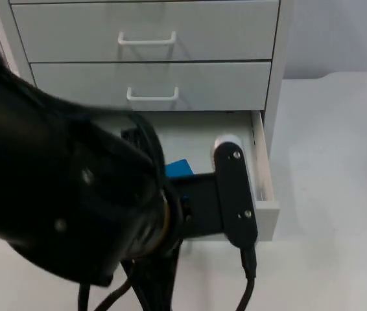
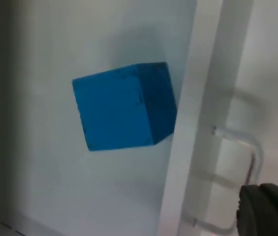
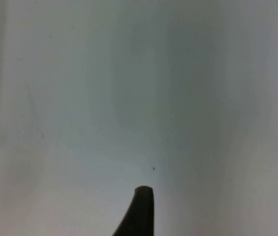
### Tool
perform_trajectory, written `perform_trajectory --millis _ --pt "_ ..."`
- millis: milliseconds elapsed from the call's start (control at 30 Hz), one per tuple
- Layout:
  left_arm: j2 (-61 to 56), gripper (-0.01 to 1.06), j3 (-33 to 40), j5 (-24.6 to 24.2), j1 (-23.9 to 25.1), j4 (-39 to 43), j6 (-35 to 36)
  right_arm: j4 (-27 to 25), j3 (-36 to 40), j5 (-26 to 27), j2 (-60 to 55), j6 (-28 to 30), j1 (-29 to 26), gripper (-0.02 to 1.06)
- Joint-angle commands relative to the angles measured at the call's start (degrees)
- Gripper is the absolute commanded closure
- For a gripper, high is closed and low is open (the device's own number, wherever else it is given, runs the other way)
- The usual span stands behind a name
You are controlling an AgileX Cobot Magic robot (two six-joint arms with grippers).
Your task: Open the drawer with the left hand, place the block into the drawer with the right hand, then close the drawer with the left hand.
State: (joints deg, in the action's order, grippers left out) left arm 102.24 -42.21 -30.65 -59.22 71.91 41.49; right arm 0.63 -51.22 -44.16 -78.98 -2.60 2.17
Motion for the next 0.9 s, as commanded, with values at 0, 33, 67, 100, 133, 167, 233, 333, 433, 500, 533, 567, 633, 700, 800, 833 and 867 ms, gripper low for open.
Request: perform_trajectory --millis 0,33,67,100,133,167,233,333,433,500,533,567,633,700,800,833,867 --pt "2.2 1.05 0.2 -0.7 -0.3 5.8 5.2 -0.2 0.4 0.5 0.5 0.5 -0.2 0.27" --pt "3.2 1.05 0.2 -0.7 -0.1 7.0 5.6 -0.1 0.4 0.7 0.5 0.4 -0.2 0.27" --pt "4.1 1.05 0.2 -0.6 -0.1 7.8 5.9 -0.1 0.4 0.7 0.5 0.4 -0.2 0.27" --pt "5.0 1.05 0.2 -0.6 -0.1 9.4 7.0 -0.3 0.4 0.6 0.5 0.4 -0.2 0.27" --pt "5.6 1.05 0.2 -0.6 -0.1 10.8 8.4 -0.6 0.4 0.8 0.5 0.4 -0.2 0.27" --pt "5.6 1.05 0.2 -0.6 -0.1 10.8 8.4 -0.6 0.4 0.8 0.5 0.4 -0.2 0.27" --pt "6.8 1.05 0.2 -2.1 -0.1 15.6 13.7 -1.0 0.4 1.1 0.5 0.4 -0.2 0.27" --pt "7.6 1.05 0.2 -4.3 -0.1 20.1 20.0 -1.0 0.4 1.4 0.5 0.4 -0.2 0.27" --pt "9.2 1.05 0.2 -4.5 -0.1 25.6 23.8 -1.0 0.4 1.7 0.5 0.4 -0.2 0.27" --pt "9.5 1.05 0.2 -4.7 -0.1 26.8 24.7 -1.0 0.4 2.0 0.5 0.4 -0.2 0.27" --pt "10.0 1.05 0.2 -5.1 -0.1 27.6 25.5 -1.0 0.4 2.0 0.5 0.4 -0.2 0.27" --pt "10.5 1.05 0.2 -5.2 0.2 28.0 26.1 -1.0 0.4 2.0 0.5 0.4 -0.2 0.27" --pt "10.7 1.05 0.2 -5.0 0.5 28.0 26.5 -1.0 0.4 2.1 0.5 0.4 -0.2 0.27" --pt "11.5 1.05 0.2 -5.0 1.5 28.0 28.4 -1.0 0.4 2.2 0.5 0.4 -0.2 0.27" --pt "11.6 1.05 0.2 -5.6 2.9 28.0 29.3 -1.0 0.4 2.4 0.5 0.4 -0.2 0.27" --pt "11.6 1.05 0.1 -6.8 3.5 28.0 30.0 -1.0 0.4 2.4 0.5 0.4 -0.2 0.27" --pt "11.6 1.05 -0.2 -8.0 4.5 28.0 30.5 -1.0 0.4 2.4 0.5 0.4 -0.2 0.27"
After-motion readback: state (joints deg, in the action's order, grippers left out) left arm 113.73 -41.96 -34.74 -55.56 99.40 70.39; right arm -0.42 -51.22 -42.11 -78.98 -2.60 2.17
